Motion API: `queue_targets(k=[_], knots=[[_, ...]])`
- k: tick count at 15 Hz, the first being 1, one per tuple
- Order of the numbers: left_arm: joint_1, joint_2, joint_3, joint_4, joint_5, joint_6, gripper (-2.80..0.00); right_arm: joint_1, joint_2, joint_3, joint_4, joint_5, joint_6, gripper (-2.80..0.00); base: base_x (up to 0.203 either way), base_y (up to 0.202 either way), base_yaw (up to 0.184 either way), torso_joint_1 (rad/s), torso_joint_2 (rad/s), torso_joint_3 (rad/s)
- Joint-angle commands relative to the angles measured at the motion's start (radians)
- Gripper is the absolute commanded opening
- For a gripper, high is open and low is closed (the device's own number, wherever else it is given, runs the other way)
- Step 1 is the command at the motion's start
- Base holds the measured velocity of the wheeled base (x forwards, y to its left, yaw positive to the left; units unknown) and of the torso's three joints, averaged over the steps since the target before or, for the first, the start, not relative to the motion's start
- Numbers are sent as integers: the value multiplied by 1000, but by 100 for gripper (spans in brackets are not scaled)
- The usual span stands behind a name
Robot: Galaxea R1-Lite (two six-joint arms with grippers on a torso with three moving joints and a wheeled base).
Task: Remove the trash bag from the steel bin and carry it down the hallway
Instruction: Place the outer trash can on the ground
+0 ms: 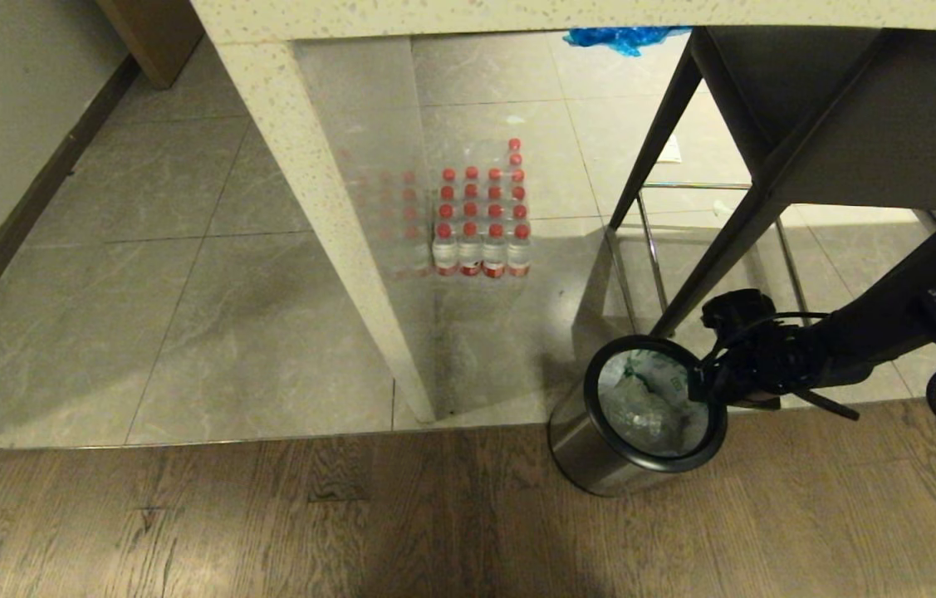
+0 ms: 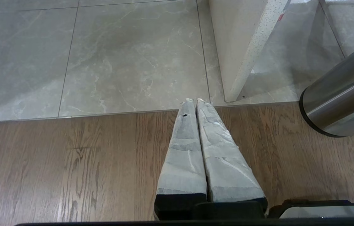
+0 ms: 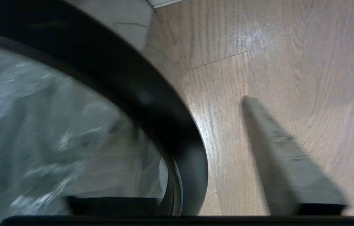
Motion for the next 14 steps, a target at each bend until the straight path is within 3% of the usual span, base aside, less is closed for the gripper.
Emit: queue_targets(k=[1,10,14], knots=[[0,1,0,0,1,0,-280,0,7,-1,-6,-13,4,-280,0,0,0,0,0,0],[0,0,0,0,1,0,-280,16,-270,48,50,-11,-10,-280,0,0,0,0,0,0],[0,0,0,0,1,0,-280,28,-479,137,116,-9,-88,-280,0,0,0,0,0,0]])
